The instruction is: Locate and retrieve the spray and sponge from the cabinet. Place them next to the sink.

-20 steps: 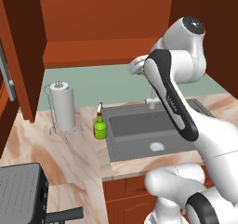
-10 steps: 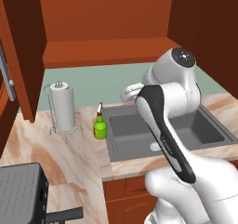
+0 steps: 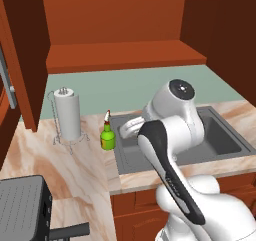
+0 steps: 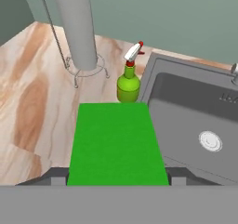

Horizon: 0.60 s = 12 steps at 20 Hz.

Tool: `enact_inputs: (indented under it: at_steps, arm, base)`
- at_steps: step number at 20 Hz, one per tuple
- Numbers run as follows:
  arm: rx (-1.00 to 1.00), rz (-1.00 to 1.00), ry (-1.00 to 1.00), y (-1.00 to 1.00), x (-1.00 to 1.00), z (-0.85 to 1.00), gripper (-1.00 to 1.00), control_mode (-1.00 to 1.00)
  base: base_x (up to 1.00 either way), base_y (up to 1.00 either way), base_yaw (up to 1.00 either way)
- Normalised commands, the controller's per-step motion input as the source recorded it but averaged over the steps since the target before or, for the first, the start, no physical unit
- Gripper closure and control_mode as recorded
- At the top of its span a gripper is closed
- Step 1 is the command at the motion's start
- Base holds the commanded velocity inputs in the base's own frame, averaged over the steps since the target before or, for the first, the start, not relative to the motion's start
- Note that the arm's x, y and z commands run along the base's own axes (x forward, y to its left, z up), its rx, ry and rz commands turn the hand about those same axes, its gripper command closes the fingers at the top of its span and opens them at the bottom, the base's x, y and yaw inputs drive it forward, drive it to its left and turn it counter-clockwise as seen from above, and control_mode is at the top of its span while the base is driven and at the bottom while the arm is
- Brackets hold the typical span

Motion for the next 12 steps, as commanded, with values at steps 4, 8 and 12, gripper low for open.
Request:
enact_inputs:
  at_steps: [4, 8, 12]
  arm:
    - [-0.08, 0.03, 0.00, 0.18, 0.09, -0.37, 1.00, -1.00]
    - [-0.07, 0.03, 0.00, 0.22, 0.04, -0.54, 1.00, -1.00]
    - [-0.04, 0.05, 0.00, 0.12, 0.14, -0.53, 1.00, -1.00]
  base:
    - [0.00, 0.00, 0.00]
    - [0.00, 0.00, 0.00]
    - [0.00, 0.00, 0.00]
